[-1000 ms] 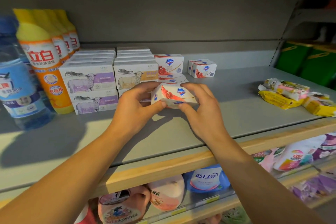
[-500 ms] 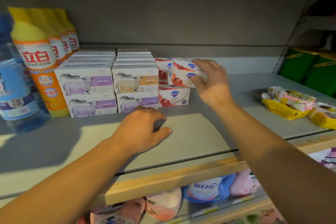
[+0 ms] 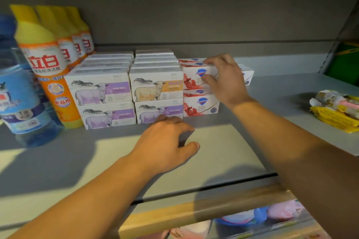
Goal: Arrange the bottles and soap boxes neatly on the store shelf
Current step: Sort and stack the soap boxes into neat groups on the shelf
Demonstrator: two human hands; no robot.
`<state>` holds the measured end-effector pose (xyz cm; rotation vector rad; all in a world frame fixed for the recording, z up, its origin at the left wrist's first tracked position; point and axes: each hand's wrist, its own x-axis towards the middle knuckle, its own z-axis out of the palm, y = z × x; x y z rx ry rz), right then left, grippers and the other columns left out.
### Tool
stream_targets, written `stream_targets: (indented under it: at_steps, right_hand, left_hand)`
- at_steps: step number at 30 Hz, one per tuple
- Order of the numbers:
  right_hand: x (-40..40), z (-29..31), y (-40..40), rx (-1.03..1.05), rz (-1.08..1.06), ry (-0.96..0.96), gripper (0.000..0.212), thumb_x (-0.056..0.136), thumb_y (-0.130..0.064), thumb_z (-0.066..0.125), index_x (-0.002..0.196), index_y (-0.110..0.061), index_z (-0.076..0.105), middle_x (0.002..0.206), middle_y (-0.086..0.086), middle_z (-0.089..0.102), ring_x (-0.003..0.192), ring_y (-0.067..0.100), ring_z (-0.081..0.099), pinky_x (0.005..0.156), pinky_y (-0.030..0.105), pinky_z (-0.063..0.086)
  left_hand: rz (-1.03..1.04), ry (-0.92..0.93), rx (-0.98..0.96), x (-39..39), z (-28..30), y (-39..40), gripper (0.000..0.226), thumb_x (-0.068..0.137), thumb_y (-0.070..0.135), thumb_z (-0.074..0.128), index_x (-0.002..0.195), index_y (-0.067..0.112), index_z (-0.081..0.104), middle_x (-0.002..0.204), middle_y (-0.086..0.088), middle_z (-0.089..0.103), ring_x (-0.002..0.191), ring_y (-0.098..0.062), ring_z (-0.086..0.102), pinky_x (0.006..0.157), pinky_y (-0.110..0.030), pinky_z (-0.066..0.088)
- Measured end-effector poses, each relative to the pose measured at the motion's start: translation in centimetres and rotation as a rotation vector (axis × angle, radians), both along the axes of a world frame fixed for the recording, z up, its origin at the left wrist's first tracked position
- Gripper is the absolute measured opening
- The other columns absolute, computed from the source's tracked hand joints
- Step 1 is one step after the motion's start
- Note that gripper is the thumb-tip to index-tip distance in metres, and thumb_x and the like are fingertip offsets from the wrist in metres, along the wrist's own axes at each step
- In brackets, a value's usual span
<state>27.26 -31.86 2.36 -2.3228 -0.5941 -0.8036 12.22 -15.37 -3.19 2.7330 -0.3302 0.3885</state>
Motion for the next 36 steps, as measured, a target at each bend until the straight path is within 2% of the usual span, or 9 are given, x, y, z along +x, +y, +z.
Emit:
stream_targets:
  at_steps: [8,14,17,22,25,27,29,32,36]
  right_hand:
    - [0.0,-0.3,0.2,0.019,0.032,-0.015,0.044,0.089,-0.026,0.068,0.131,-0.018,0.057,0.131,0.003,0.05,0.114,0.021,0.056,0.095,0.032,0.049]
    - [2.1,-2.5,-3.2,0.277,-0.104,0.02,0.034,0.094,-0.028,0.056,0.125,-0.014,0.059,0.127,0.007,0.053,0.106,0.026,0.059,0.094,0.036,0.047]
    - [4.5,-3.7,-5.6,0.179,-0.232,0.109,0.041,0.09,-0.025,0.061,0.129,-0.011,0.058,0.131,0.014,0.053,0.114,0.034,0.055,0.097,0.031,0.041]
    - [8.8,-4.0,-7.2,-0.115,-0.298,0.244,0.069,0.085,-0.025,0.065,0.148,-0.016,0.037,0.15,0.011,0.037,0.133,0.038,0.038,0.112,0.043,0.034]
    - [10.9,-3.6,-7.1,-0.334,-0.332,0.299,0.084,0.083,-0.027,0.067,0.154,-0.024,0.021,0.16,0.006,0.02,0.146,0.036,0.016,0.12,0.047,0.018]
    - [11.9,-3.4,-7.0,-0.443,-0.363,0.332,0.089,0.082,-0.029,0.069,0.154,-0.027,0.018,0.161,0.003,0.018,0.148,0.035,0.01,0.12,0.05,0.012]
    - [12.4,-3.6,-6.8,-0.492,-0.384,0.308,0.086,0.082,-0.028,0.069,0.153,-0.026,0.022,0.158,0.005,0.026,0.146,0.036,0.016,0.119,0.05,0.013]
    - [12.2,-4.0,-6.9,-0.478,-0.463,0.139,0.071,0.082,-0.016,0.068,0.146,-0.021,0.039,0.142,0.012,0.043,0.13,0.039,0.035,0.112,0.046,0.027]
    - [10.6,-3.2,-7.4,-0.499,-0.461,0.02,0.058,0.077,-0.014,0.071,0.132,-0.016,0.054,0.124,0.014,0.05,0.116,0.038,0.043,0.105,0.042,0.032]
  left_hand:
    - [0.003,0.012,-0.017,-0.2,0.3,-0.1,0.049,0.079,0.059,0.056,0.121,0.033,0.064,0.126,0.014,0.061,0.118,-0.016,0.048,0.099,-0.034,0.043]
    - [0.05,0.038,-0.153,-0.1,0.7,0.0,0.037,0.081,0.05,0.066,0.113,0.032,0.069,0.115,0.018,0.067,0.114,-0.008,0.053,0.098,-0.027,0.044]
    - [0.122,0.047,-0.33,0.1,0.8,0.3,0.023,0.08,0.044,0.068,0.101,0.035,0.071,0.094,0.02,0.07,0.091,0.003,0.062,0.083,-0.012,0.047]
    - [0.173,-0.009,-0.433,0.5,1.1,0.6,0.006,0.083,0.029,0.069,0.087,0.033,0.071,0.08,0.016,0.071,0.077,-0.002,0.064,0.075,-0.023,0.05]
    - [0.175,-0.019,-0.475,0.7,0.9,0.8,0.007,0.083,0.025,0.069,0.082,0.032,0.07,0.075,0.017,0.069,0.07,-0.001,0.063,0.067,-0.017,0.047]
    - [0.18,-0.022,-0.483,0.9,0.8,0.9,0.009,0.083,0.024,0.069,0.082,0.032,0.071,0.075,0.02,0.069,0.07,0.0,0.063,0.064,-0.011,0.044]
    - [0.188,-0.023,-0.494,1.1,0.7,1.0,0.009,0.082,0.022,0.07,0.083,0.031,0.071,0.076,0.022,0.069,0.071,0.0,0.063,0.064,-0.009,0.044]
    - [0.188,-0.016,-0.504,1.2,0.6,1.0,0.008,0.081,0.024,0.07,0.084,0.031,0.072,0.077,0.022,0.07,0.072,0.001,0.064,0.065,-0.009,0.044]
    - [0.191,-0.008,-0.499,1.3,0.5,1.1,0.006,0.081,0.028,0.069,0.085,0.032,0.071,0.078,0.02,0.07,0.071,0.002,0.063,0.066,-0.01,0.044]
